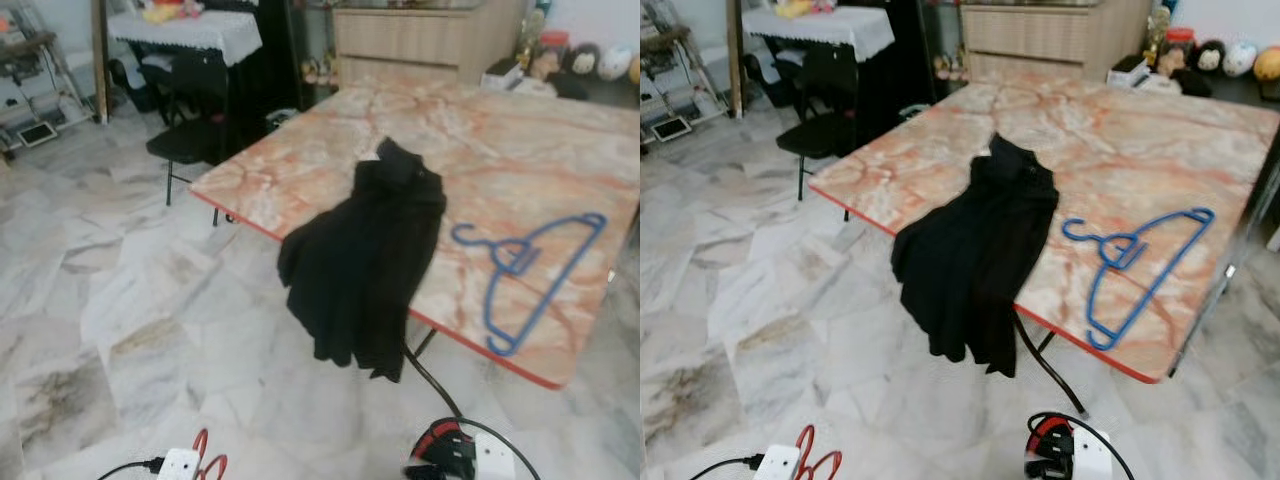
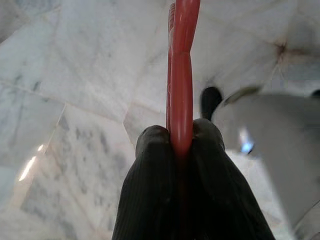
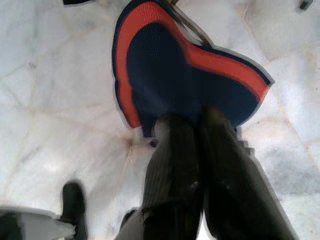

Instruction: Hang hanger

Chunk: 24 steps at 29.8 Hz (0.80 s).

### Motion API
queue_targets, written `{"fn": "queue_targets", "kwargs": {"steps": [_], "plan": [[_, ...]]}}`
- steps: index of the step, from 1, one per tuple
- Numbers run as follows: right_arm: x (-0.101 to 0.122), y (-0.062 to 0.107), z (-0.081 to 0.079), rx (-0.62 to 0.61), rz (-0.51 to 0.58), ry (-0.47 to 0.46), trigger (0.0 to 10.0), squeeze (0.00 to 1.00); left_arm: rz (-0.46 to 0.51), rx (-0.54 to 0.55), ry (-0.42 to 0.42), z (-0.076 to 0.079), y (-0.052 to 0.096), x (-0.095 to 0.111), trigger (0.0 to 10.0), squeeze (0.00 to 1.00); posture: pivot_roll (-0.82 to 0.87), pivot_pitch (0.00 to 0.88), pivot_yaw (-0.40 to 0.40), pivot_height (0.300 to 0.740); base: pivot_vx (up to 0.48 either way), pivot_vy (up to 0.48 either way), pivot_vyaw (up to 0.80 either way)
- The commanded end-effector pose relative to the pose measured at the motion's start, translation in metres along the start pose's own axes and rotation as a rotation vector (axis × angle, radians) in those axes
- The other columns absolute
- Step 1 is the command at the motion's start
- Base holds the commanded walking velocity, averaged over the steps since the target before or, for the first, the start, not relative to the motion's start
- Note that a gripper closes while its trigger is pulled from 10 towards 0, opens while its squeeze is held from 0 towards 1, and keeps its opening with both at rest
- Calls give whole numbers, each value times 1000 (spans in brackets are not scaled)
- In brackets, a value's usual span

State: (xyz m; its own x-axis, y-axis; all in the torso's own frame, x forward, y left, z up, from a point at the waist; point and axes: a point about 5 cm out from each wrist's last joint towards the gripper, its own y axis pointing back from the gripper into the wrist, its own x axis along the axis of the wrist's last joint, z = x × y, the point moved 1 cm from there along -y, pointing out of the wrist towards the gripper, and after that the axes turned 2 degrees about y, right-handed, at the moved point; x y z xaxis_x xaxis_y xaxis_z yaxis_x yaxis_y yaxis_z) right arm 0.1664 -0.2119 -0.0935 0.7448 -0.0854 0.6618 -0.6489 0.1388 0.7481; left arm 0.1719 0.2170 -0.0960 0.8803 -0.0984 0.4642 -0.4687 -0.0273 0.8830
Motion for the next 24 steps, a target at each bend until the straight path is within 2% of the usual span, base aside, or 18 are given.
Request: {"fn": "queue_targets", "kwargs": {"steps": [1,15,24], "plan": [[1,0,-9,26,13,-18,10000,0,-12,22,-8,-9,1,-2,10000,0,-35,0,73,740,0,356,0],[1,-1,-7,13,11,-10,10000,0,-12,19,-10,-9,2,-2,10000,0,-34,0,72,740,0,356,0],[0,-1,-5,-4,-5,-42,10000,0,-13,19,-17,-10,2,-3,10000,0,-36,0,73,740,0,356,0]]}}
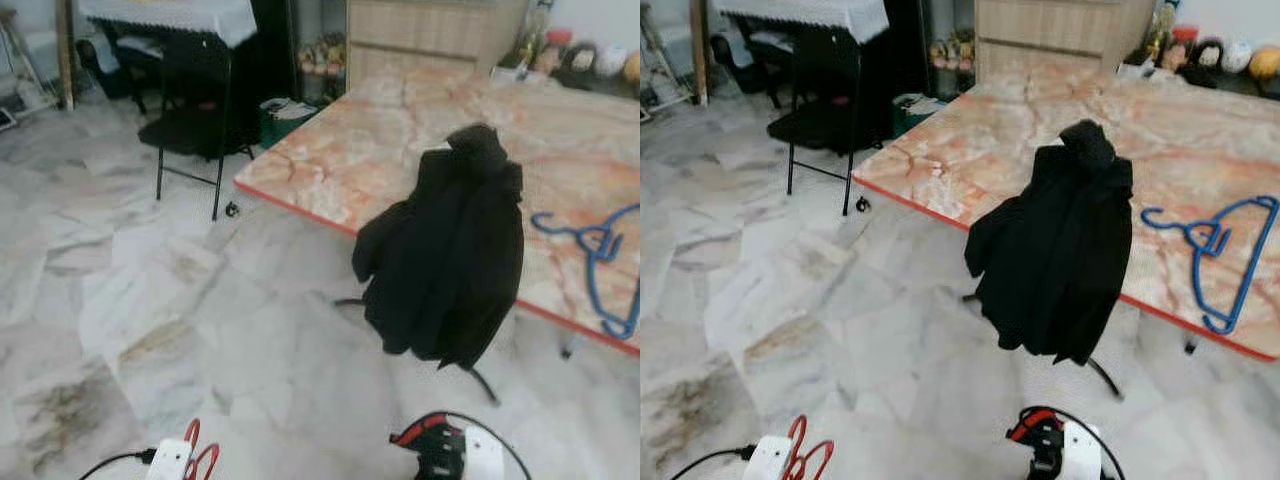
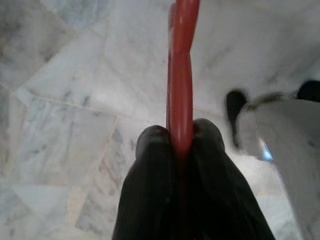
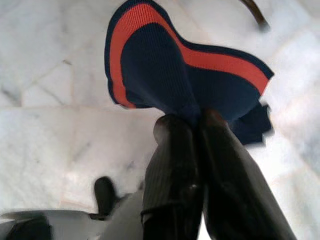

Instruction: Hang hanger

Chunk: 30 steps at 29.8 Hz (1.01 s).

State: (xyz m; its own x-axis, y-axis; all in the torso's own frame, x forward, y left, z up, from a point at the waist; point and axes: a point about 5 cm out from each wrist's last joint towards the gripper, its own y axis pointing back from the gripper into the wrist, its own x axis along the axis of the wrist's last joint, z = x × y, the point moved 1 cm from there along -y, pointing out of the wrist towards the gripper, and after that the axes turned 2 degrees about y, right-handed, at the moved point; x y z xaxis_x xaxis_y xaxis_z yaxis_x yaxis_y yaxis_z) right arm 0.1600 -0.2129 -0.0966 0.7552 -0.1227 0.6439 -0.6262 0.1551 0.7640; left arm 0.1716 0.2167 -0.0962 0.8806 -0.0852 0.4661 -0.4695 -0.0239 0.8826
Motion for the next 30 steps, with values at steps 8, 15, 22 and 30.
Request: {"fn": "queue_targets", "kwargs": {"steps": [8,15,22,30], "plan": [[7,-2,-6,1,26,-20,10000,0,-13,30,-30,-18,3,-3,10000,0,-34,0,73,740,0,356,-797],[7,-2,-4,-5,28,-15,10000,0,-14,31,-25,-19,4,-4,10000,0,-34,0,71,740,0,352,-793],[8,-2,-4,-8,30,-16,10000,0,-17,33,-22,-20,4,-5,10000,0,-32,0,69,740,0,340,-774],[10,-2,-4,-9,47,-19,10000,0,-16,34,-19,-20,4,-6,10000,0,-32,0,68,740,0,337,0]]}}
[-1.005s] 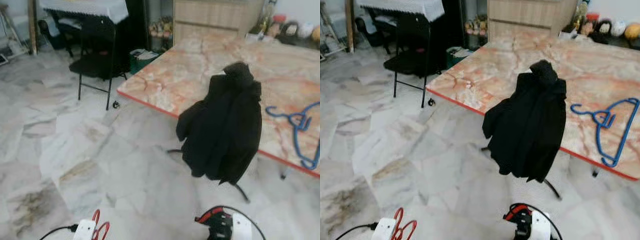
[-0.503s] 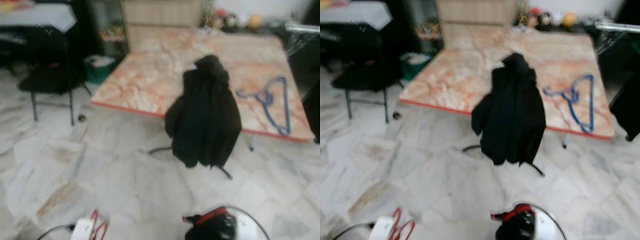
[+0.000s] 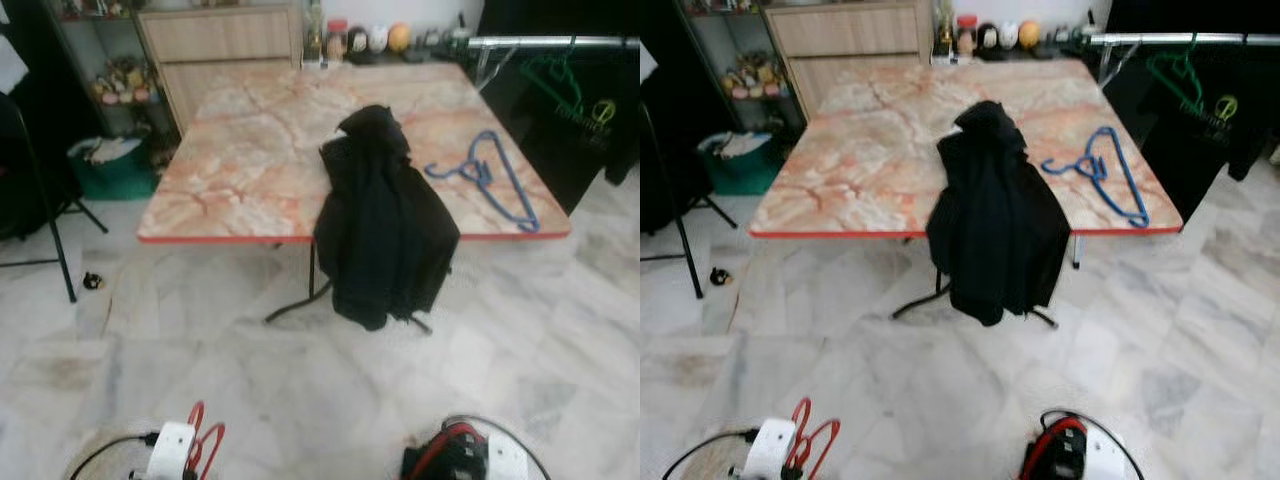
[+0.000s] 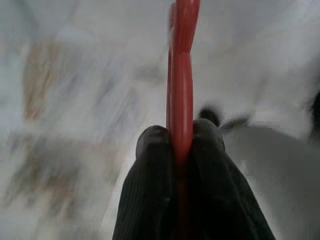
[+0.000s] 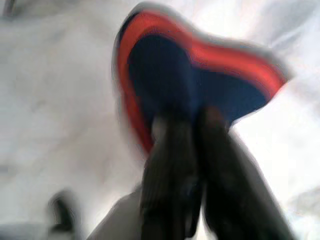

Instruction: Hang hanger

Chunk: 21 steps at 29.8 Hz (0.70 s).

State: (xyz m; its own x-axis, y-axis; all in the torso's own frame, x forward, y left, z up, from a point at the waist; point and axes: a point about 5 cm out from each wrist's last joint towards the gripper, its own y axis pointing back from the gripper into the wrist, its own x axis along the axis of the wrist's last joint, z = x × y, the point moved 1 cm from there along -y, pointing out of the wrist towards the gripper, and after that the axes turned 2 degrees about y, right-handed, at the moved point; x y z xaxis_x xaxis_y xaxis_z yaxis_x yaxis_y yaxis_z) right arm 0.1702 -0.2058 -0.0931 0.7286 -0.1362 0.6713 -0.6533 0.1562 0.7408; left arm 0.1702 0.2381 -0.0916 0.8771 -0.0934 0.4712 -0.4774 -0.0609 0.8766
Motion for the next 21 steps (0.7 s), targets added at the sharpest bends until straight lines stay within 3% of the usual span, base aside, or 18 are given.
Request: {"fn": "queue_targets", "kwargs": {"steps": [1,21], "plan": [[2,0,5,-13,19,-3,10000,0,-23,-5,-11,1,0,-5,10000,0,-32,0,68,740,0,341,0],[6,0,7,-18,35,6,10000,0,-25,-6,-8,2,0,-5,10000,0,-34,0,67,740,0,338,0]]}}
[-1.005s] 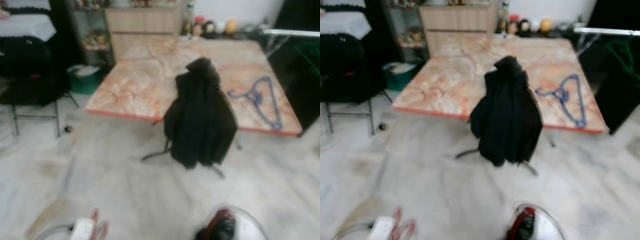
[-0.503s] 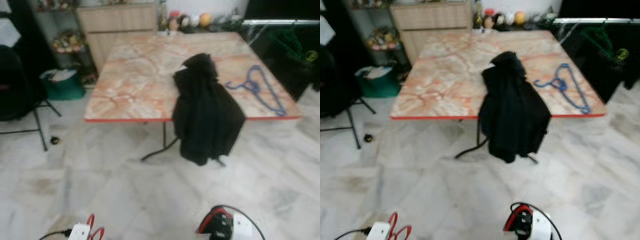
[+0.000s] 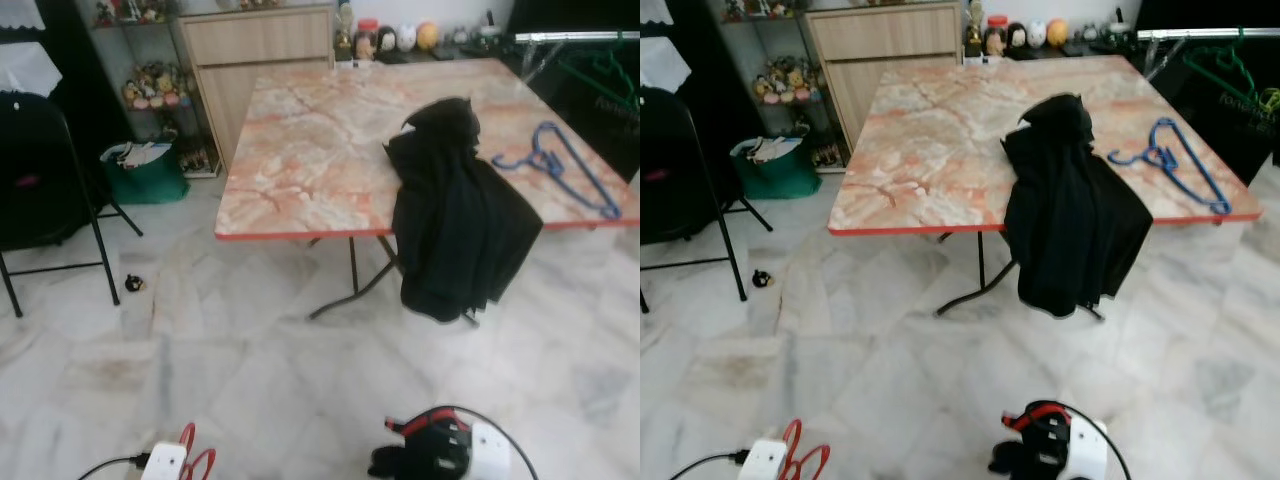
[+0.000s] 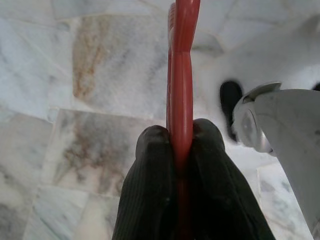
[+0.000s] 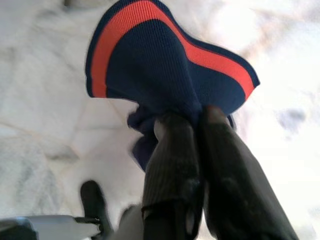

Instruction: Hang hanger

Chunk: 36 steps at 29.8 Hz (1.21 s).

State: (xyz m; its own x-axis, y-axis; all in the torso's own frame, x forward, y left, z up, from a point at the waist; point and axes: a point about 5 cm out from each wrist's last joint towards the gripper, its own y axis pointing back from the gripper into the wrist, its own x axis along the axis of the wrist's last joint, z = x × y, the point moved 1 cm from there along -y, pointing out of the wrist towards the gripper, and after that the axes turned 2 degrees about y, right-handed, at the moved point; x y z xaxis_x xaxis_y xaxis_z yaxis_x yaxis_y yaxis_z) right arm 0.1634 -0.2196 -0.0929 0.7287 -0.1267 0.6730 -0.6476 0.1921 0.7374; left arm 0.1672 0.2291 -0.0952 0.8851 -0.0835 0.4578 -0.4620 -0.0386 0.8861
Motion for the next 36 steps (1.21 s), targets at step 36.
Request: {"fn": "queue_targets", "kwargs": {"steps": [36], "plan": [[71,-10,-6,-11,293,21,10000,0,40,-9,-8,-1,0,7,10000,0,-39,0,66,740,0,140,0]]}}
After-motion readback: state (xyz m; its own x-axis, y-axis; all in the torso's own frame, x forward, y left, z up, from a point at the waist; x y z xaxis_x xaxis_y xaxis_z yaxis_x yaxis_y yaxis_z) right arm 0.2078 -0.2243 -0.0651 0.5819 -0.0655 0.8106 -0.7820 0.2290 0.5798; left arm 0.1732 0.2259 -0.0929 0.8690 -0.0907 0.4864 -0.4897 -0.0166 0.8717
